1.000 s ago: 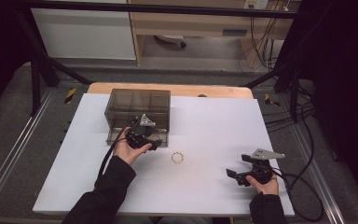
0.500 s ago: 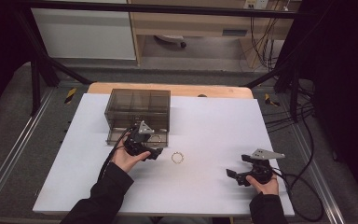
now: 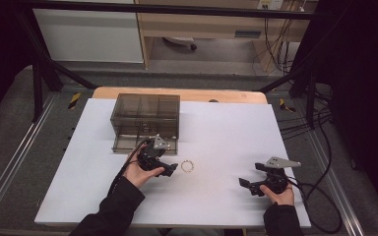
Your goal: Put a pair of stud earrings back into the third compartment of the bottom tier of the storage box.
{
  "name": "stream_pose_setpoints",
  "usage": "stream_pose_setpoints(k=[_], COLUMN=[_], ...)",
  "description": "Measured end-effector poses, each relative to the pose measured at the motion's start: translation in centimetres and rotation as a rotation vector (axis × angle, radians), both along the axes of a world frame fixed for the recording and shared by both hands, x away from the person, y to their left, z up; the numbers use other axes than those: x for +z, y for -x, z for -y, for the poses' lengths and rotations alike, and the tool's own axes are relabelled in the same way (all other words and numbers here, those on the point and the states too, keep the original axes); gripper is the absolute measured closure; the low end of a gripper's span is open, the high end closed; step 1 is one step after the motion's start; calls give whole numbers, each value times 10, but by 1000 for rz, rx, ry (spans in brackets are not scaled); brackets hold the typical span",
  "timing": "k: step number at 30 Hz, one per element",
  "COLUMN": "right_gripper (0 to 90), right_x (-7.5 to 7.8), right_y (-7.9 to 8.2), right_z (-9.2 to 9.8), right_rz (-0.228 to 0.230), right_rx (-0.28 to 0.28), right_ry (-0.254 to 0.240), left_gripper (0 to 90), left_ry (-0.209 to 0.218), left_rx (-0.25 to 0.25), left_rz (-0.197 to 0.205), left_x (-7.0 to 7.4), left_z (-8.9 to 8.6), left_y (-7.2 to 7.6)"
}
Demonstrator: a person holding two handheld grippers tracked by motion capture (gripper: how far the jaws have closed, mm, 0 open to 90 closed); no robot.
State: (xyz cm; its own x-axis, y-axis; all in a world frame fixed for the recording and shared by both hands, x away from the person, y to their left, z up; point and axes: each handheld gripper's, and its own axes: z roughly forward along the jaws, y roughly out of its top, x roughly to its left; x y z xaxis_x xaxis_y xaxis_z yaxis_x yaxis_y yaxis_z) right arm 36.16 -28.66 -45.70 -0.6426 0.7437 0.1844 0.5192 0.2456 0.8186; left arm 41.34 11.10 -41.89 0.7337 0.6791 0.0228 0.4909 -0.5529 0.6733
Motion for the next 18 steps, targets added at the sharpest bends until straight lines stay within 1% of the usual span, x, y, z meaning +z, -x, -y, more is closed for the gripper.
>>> stream_pose_setpoints(k=[6, 12, 14, 16, 18], right_gripper=[7, 7, 8, 8, 8], right_x=[0, 0, 0, 0, 0], right_y=[0, 0, 0, 0, 0], right_z=[0, 0, 0, 0, 0], right_rz=[0, -1, 0, -1, -1], right_rx=[0, 0, 0, 0, 1], right_ry=[-1, 0, -1, -1, 0], left_gripper=[126, 128, 129, 142, 178], left_ry=[10, 31, 26, 17, 25], left_rx=[-23, -52, -61, -67, -74], left_rz=[1, -17, -19, -12, -21], left_x=[-1, -4, -4, -5, -6], left_z=[11, 25, 30, 35, 39], left_y=[4, 6, 7, 7, 7])
